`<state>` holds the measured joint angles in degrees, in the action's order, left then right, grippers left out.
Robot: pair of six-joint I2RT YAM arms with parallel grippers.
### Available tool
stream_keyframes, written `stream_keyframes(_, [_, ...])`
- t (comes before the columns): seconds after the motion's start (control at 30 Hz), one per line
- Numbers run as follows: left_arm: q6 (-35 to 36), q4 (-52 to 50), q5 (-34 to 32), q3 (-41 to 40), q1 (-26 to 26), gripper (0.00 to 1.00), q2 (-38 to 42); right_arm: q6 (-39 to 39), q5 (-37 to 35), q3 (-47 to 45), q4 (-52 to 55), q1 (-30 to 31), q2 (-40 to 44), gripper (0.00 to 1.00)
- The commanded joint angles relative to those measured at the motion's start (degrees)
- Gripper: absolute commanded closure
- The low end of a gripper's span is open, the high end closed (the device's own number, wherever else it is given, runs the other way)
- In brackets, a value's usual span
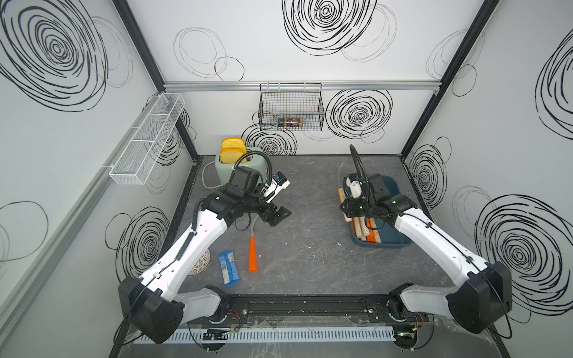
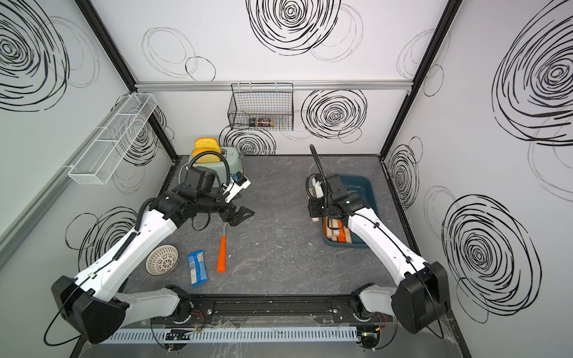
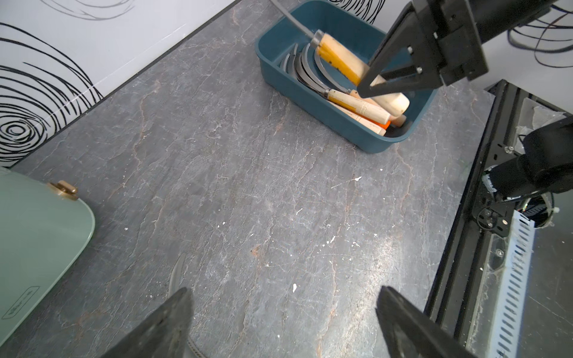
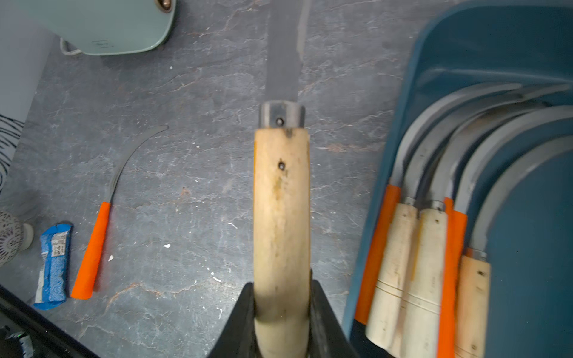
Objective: Put small sickles into storage boxes
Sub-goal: Place the sickle in the storage box.
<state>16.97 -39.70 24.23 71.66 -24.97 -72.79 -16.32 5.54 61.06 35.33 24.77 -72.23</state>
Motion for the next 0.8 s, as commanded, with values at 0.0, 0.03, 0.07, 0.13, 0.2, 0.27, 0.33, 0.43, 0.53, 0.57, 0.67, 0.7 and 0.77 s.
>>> stream_keyframes(0.0, [0.6,1.3,0.5,2.6,-1.8,0.04,-1.2,2.4,-0.8,-1.7,2.9,-2.9,2.5,1.00])
stream_keyframes(0.03, [0.6,1.3,0.4,2.9,-2.4,0.04,-1.6,2.2,-1.0,-2.1,3.1,-4.0,2.8,1.00])
stream_keyframes(0.07, [0.7,1.4,0.4,3.1,-2.8,0.04,-2.0,2.0,-0.9,-2.5,3.1,-4.9,3.0,1.00])
stream_keyframes(0.13, [0.4,1.7,0.7,3.6,-3.6,0.04,-2.5,1.8,-0.8,-3.5,3.0,-6.8,3.1,1.00])
stream_keyframes(0.2, [0.2,2.0,1.3,3.8,-4.0,0.04,-3.0,1.4,-0.8,-3.9,3.4,-8.3,2.7,1.00])
stream_keyframes(0.27, [0.2,2.2,1.7,3.8,-4.4,0.04,-3.2,1.1,-0.5,-4.1,3.7,-9.7,2.4,1.00])
stream_keyframes(0.33, [0.2,2.7,2.0,3.5,-4.6,0.04,-3.3,0.7,-1.6,-4.1,3.9,-10.8,2.3,1.00])
stream_keyframes(0.43, [-0.1,3.4,2.7,3.2,-4.6,0.04,-3.2,0.6,-1.2,-4.7,3.2,-11.7,1.9,1.00])
stream_keyframes(0.53, [-0.9,4.1,3.9,2.8,-4.7,0.04,-3.3,0.4,-1.1,-5.1,3.2,-12.0,0.1,1.00])
stream_keyframes(0.57, [-1.0,4.2,4.2,2.7,-4.7,0.04,-3.3,0.3,-1.0,-5.0,3.5,-12.2,-0.5,1.00])
stream_keyframes(0.67, [-1.2,4.7,4.3,2.2,-4.8,0.04,-3.2,0.0,-0.7,-5.6,3.2,-12.7,-2.0,1.00])
stream_keyframes(0.7, [-1.2,4.9,4.2,1.9,-4.8,0.04,-3.0,-0.1,-0.3,-5.9,2.7,-12.7,-2.4,1.00])
stream_keyframes(0.77, [-1.1,5.1,4.0,1.4,-4.8,0.04,-2.7,-0.3,-0.3,-6.2,2.4,-12.9,-3.0,1.00])
